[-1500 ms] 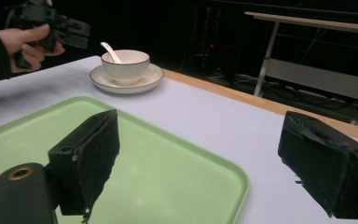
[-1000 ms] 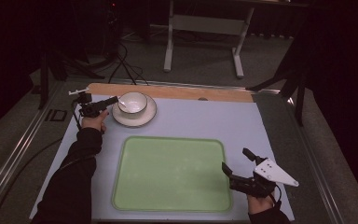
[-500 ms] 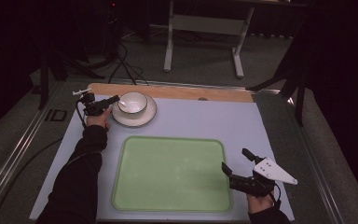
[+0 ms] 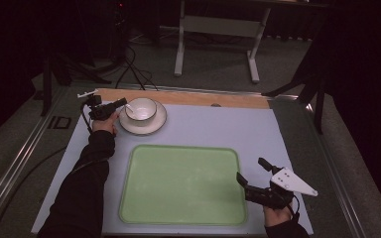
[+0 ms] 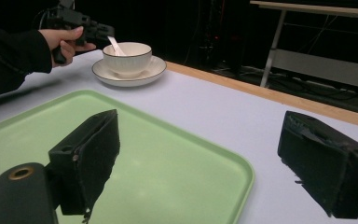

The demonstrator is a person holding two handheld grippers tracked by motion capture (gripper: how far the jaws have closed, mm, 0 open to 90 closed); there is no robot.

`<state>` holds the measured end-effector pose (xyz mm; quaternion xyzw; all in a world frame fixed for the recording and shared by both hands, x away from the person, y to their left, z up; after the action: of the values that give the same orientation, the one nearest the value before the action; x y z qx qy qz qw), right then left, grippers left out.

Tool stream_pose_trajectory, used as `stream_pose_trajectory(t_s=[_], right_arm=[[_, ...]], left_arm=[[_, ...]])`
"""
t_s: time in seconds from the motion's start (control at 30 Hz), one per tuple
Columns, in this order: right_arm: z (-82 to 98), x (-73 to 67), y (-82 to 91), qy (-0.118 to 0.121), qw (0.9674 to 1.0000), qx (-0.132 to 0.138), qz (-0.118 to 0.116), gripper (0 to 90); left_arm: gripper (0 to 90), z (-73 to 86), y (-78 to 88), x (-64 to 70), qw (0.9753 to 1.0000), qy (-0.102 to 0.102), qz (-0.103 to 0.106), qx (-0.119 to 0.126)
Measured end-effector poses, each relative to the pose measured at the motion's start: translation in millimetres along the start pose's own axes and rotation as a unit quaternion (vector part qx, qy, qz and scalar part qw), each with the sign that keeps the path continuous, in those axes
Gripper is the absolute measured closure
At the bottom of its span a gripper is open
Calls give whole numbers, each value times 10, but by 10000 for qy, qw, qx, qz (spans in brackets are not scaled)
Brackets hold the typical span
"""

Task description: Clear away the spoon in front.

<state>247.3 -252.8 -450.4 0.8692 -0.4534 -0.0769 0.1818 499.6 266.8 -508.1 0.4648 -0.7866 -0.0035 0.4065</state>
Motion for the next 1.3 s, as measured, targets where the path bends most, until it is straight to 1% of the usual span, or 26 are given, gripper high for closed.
stream_pose_trajectory(t_s=[0.07,0.13,0.17,0.2,0.27,0.37,0.43,0.53,0.57,0.63,0.8,0.87,0.9,1.03,1.07,1.1,1.13,1.17,1.23,1.27,1.3], right_arm=[[-2,-2,2,2,10000,4,0,125],[-4,-2,7,13,10000,20,11,125],[-6,-2,11,25,10000,35,13,126],[-8,-3,14,24,10000,38,14,126],[-9,-5,15,34,10000,39,18,126],[-12,-9,17,49,10000,50,13,126],[-13,-10,22,43,10000,66,10,126],[-15,-6,29,57,9999,92,16,126],[-15,0,33,46,9999,103,16,126],[-11,12,27,17,10000,97,1,126],[-15,12,37,-24,9999,132,-29,126],[-18,12,41,-13,9999,146,-20,126],[-21,8,45,11,9999,153,-16,126],[-24,-7,40,41,9999,141,-15,126],[-24,-7,40,41,9999,141,-15,126],[-27,-13,36,55,9999,132,-5,126],[-28,-14,35,58,9999,122,10,126],[-28,-14,35,51,9999,122,15,126],[-28,-11,36,41,9999,128,18,126],[-27,-10,35,39,9999,124,16,126],[-26,-7,33,35,9999,121,17,126]], left_arm=[[814,-11,8,63,9999,-104,76,6],[824,-15,8,113,9998,-212,63,-12],[827,-15,8,113,9998,-212,63,-12],[830,-16,9,172,9994,-339,16,-47],[839,-19,8,214,9992,-391,62,-87],[846,-27,5,280,9984,-549,53,-141],[849,-35,8,304,9981,-595,59,-154],[852,-42,19,331,9977,-654,0,-156],[853,-64,50,364,9973,-711,-2,-159],[853,-95,85,396,9970,-748,-5,-189],[853,-204,209,507,9961,-873,8,-153],[853,-225,237,530,9958,-904,17,-153],[854,-264,288,572,9957,-914,70,-162],[854,-306,388,679,9943,-1036,125,-225],[854,-306,388,679,9943,-1036,125,-225],[854,-312,415,711,9938,-1082,103,-250],[854,-313,471,772,9932,-1116,139,-305],[854,-311,502,805,9926,-1153,190,-336],[854,-307,553,870,9911,-1243,210,-424],[854,-304,592,910,9901,-1295,281,-473],[854,-304,616,934,9897,-1309,303,-496]])
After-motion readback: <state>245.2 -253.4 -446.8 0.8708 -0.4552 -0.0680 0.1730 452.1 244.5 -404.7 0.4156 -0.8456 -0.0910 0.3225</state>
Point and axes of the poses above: each handheld gripper's, and its own axes: y roughly backward along the jaws, z roughly out of its underside, x roughly to its right, the point moved 2 cm from there along -y, roughly forward along the jaws, and after that the axes turned 7 degrees about -x, right-handed, at the moved point
